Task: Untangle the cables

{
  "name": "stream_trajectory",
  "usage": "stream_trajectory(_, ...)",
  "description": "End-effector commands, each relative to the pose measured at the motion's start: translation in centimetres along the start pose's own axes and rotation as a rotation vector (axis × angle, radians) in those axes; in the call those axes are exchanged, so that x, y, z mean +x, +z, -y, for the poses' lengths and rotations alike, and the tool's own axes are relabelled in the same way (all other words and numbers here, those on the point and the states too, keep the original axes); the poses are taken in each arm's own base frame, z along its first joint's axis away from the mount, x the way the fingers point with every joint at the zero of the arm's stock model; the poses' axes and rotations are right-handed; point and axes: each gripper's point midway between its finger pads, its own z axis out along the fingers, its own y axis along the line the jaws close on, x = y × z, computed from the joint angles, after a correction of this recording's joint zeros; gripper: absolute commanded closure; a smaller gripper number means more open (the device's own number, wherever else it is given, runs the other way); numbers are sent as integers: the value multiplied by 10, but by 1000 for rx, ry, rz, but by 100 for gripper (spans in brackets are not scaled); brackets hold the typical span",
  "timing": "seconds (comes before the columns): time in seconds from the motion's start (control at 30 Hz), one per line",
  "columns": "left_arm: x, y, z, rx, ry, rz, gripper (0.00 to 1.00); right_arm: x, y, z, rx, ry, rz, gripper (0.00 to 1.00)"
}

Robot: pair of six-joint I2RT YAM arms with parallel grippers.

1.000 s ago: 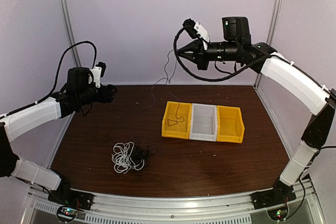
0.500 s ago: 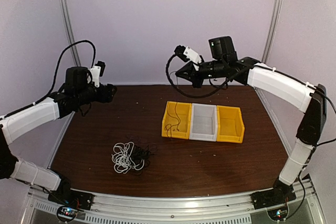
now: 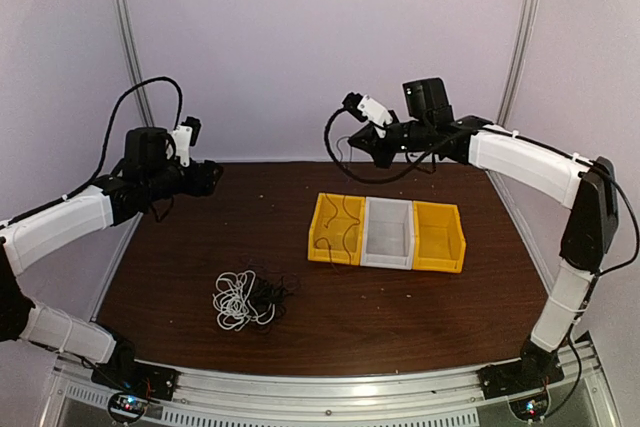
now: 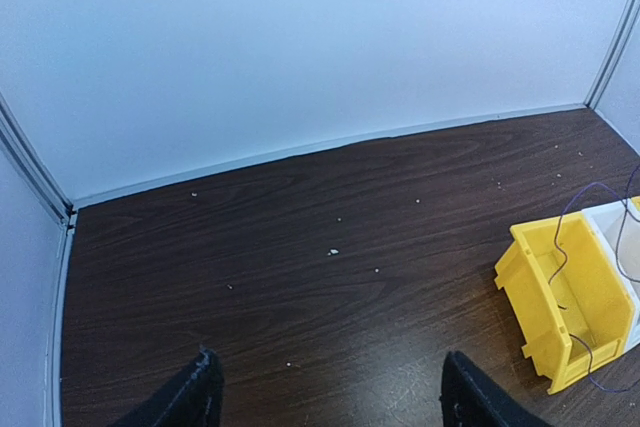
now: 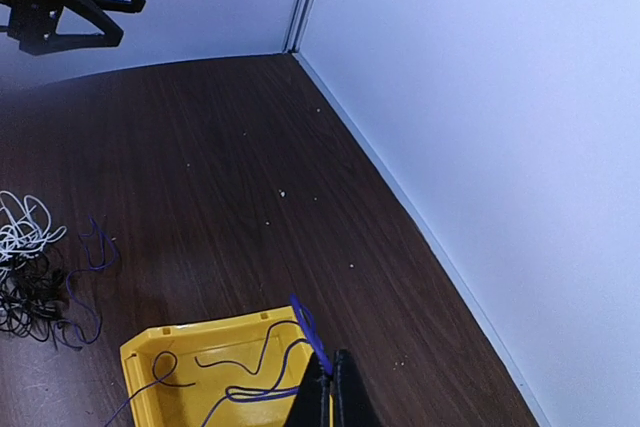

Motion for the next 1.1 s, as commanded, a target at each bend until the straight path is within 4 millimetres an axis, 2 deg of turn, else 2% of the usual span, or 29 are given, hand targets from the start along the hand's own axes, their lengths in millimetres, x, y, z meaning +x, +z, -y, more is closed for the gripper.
stream_trajectory(0.0, -9, -3, 2, 9, 10, 36, 24, 35, 12, -15, -48, 22, -68, 100)
stream_trajectory(0.23, -8, -1, 3, 17, 8, 32, 24, 81, 28, -38, -138, 65, -185, 100)
stream_trajectory(0.67, -7, -1, 3, 13, 11, 30, 24, 149, 90, -82, -284, 174, -407, 100)
stream_trajectory(0.8, -7, -3, 2, 11, 4, 35, 24, 169, 101, -84, -266, 180, -484, 100)
stream_trajectory(0.93, -6, -1, 4, 20, 8, 24, 24, 177, 103, -83, -240, 183, -521, 100)
stream_trajectory(1.07, -7, -2, 3, 17, 4, 28, 24, 168, 96, -78, -223, 173, -525, 100)
